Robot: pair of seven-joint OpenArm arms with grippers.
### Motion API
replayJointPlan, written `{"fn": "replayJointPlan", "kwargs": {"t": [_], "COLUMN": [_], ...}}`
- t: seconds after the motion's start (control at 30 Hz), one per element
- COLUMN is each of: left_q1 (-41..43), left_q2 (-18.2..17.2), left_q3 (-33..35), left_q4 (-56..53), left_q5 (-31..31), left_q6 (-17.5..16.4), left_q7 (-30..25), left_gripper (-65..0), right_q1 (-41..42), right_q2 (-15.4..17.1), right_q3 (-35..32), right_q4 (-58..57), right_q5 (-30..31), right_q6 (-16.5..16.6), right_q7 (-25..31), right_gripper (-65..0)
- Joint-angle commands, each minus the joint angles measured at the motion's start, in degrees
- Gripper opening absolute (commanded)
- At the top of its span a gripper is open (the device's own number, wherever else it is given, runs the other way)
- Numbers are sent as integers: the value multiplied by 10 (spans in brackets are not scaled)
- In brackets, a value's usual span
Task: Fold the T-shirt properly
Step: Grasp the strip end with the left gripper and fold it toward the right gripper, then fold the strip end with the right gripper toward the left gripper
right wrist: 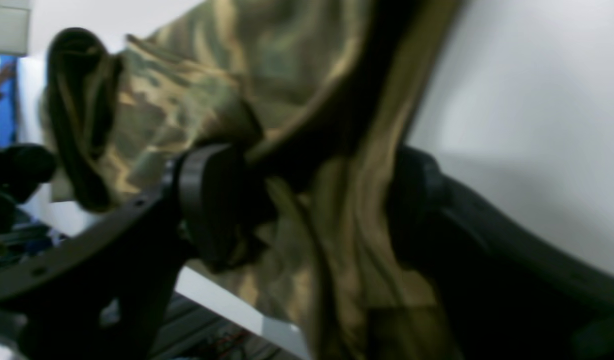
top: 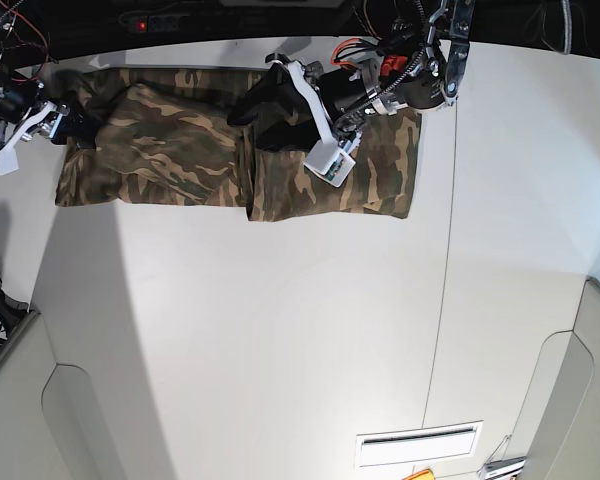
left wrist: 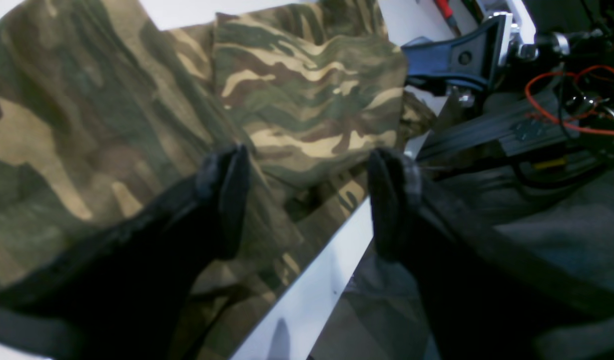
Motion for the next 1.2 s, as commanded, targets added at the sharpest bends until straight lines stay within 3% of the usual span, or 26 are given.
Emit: {"fn": "replayJointPlan", "kwargs": {"t": [0.0, 0.23, 0.3, 0.43, 0.73, 0.9, 1.03, 1.17], "left_q1": [-2, -2, -2, -2, -2, -1, -1, 5], "left_q2": [2, 1, 1, 1, 1, 1, -9, -24], "left_q3": [0, 0, 0, 0, -1, -1, -1, -15], "left_q4": [9, 9, 9, 10, 64, 78, 78, 78], "left_q5": [-10, -10, -10, -13, -7, 20, 37, 46], "left_q6": [-6, -6, -6, -7, -11, -11, -10, -2], "left_q7": [-10, -10, -10, -10, -10, 19, 20, 20], "left_gripper": [-256, -257, -257, -257, -260, -262, -312, -321], "right_q1": [2, 3, 4, 4, 17, 42, 69, 99], "right_q2": [5, -4, -4, -4, 15, 62, 101, 137], "right_q3": [-1, -1, -1, -1, -1, -1, -1, -1], "right_q4": [7, 7, 7, 7, 7, 7, 8, 9], "right_q5": [4, 5, 5, 4, -23, -27, -26, -26], "right_q6": [3, 3, 3, 3, 3, 3, 3, 3], "right_q7": [1, 4, 4, 6, 17, 16, 14, 12], "right_gripper": [-211, -225, -319, -642, -650, -650, -650, -650]}}
